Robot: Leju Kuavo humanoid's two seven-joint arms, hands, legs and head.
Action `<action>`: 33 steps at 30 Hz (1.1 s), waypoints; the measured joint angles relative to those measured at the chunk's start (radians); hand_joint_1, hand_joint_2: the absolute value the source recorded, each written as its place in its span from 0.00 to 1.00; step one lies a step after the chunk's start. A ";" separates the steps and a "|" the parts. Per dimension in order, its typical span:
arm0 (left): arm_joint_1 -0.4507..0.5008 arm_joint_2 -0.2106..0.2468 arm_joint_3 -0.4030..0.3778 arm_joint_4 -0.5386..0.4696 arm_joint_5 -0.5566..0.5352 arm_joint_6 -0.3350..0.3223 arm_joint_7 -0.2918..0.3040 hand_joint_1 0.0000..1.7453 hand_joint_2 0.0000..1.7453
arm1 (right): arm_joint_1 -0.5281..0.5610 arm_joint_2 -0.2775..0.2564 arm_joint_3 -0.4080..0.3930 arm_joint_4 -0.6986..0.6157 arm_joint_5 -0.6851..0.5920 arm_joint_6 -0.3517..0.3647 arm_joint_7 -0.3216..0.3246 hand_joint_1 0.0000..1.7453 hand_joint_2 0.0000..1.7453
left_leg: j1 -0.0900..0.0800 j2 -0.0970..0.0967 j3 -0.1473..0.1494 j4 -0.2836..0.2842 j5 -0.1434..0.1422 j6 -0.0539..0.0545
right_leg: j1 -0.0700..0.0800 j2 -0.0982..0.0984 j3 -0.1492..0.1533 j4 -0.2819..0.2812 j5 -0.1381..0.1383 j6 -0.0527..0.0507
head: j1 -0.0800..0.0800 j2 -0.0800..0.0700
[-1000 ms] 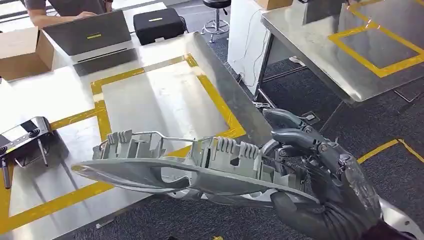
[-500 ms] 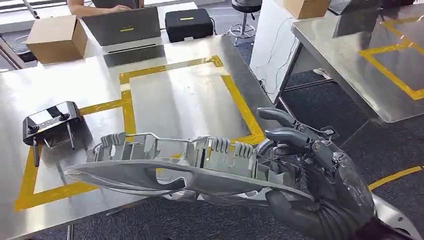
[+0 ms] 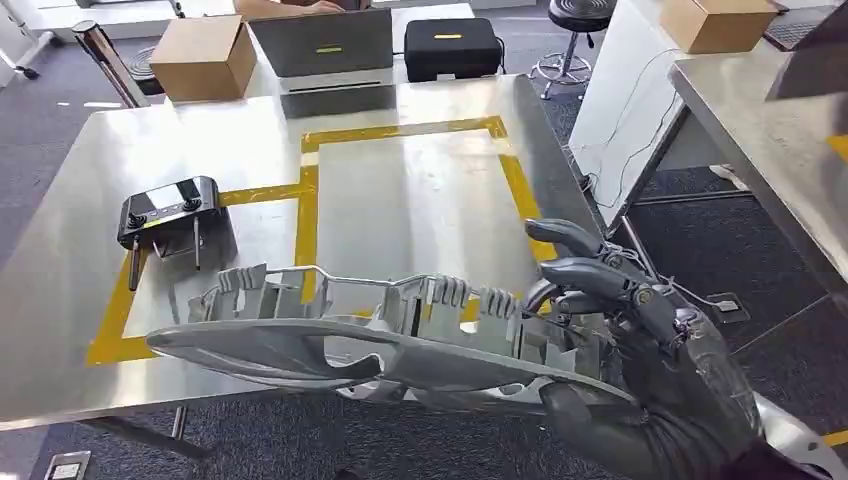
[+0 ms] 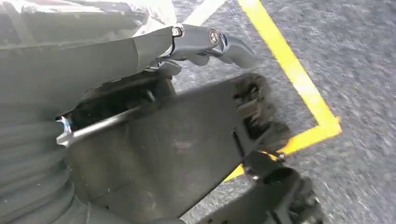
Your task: Take the parts from the cabinet and place them on the table.
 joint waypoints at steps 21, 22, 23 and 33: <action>0.001 0.001 0.000 0.001 -0.012 -0.011 0.019 0.00 1.00 | -0.088 -0.002 -0.004 0.034 -0.088 0.013 0.100 1.00 1.00 | -0.012 0.047 0.042 -0.053 0.028 0.029 | 0.016 -0.061 0.004 -0.005 -0.001 0.019 | -0.003 0.000; 0.000 0.001 -0.001 0.001 -0.015 -0.012 0.023 0.00 1.00 | -0.108 -0.001 -0.004 0.047 -0.094 0.011 0.119 1.00 1.00 | -0.012 0.047 0.042 -0.053 0.028 0.030 | 0.016 -0.061 0.005 -0.006 0.001 0.021 | -0.003 0.000; -0.002 0.000 -0.001 0.001 -0.017 -0.014 0.026 0.00 1.00 | -0.127 -0.001 -0.003 0.064 -0.099 0.010 0.136 1.00 1.00 | -0.012 0.047 0.042 -0.052 0.029 0.031 | 0.016 -0.061 0.004 -0.006 0.001 0.021 | -0.003 0.000; -0.006 -0.005 -0.008 0.001 -0.030 -0.013 0.047 0.00 1.00 | -0.273 0.007 0.019 0.203 -0.116 -0.012 0.214 1.00 1.00 | -0.012 0.047 0.043 -0.053 0.030 0.031 | 0.017 -0.062 0.004 -0.006 0.002 0.022 | -0.004 0.000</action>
